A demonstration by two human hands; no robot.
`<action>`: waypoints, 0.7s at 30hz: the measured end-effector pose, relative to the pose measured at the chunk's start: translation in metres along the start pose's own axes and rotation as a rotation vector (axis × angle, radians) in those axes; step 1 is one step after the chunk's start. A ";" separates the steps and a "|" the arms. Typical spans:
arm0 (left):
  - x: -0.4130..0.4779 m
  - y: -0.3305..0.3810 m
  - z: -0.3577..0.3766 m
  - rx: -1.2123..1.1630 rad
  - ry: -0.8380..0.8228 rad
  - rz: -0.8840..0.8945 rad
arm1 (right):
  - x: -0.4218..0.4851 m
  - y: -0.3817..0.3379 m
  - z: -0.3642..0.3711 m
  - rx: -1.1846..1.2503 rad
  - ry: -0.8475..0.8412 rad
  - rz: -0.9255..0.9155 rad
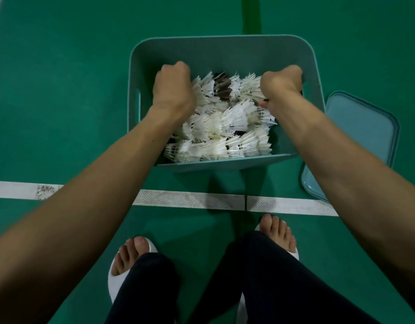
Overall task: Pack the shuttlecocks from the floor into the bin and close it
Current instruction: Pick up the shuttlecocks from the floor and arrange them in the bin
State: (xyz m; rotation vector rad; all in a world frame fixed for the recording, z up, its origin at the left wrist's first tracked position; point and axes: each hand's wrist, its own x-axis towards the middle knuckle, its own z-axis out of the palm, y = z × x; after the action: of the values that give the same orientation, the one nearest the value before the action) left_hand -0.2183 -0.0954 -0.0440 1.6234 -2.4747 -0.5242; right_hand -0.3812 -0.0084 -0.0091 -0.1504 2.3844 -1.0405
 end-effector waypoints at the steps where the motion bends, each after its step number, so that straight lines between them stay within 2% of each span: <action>1: -0.001 0.000 0.002 -0.007 -0.001 0.003 | 0.001 0.000 -0.001 -0.059 -0.003 -0.033; 7: 0.002 -0.002 0.005 -0.040 -0.012 0.087 | -0.002 0.005 -0.014 -0.560 0.046 -0.365; 10: -0.004 0.002 0.002 -0.018 -0.052 0.147 | -0.015 0.003 -0.027 -0.669 0.097 -0.558; 13: -0.013 0.012 -0.005 0.027 -0.076 0.127 | -0.028 -0.004 -0.050 -0.568 0.107 -0.609; 16: -0.031 0.035 -0.020 0.013 -0.027 0.075 | -0.038 -0.002 -0.096 -0.302 0.174 -0.665; 19: -0.064 0.077 -0.034 -0.119 0.160 0.118 | -0.036 0.027 -0.152 -0.056 0.324 -0.585; 21: -0.090 0.112 -0.039 -0.208 0.335 0.297 | -0.018 0.062 -0.179 -0.019 0.381 -0.437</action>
State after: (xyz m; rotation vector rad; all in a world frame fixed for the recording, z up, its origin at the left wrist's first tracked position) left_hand -0.2663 0.0188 0.0390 1.1342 -2.2663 -0.4121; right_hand -0.4507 0.1567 0.0550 -0.5433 2.7784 -1.3416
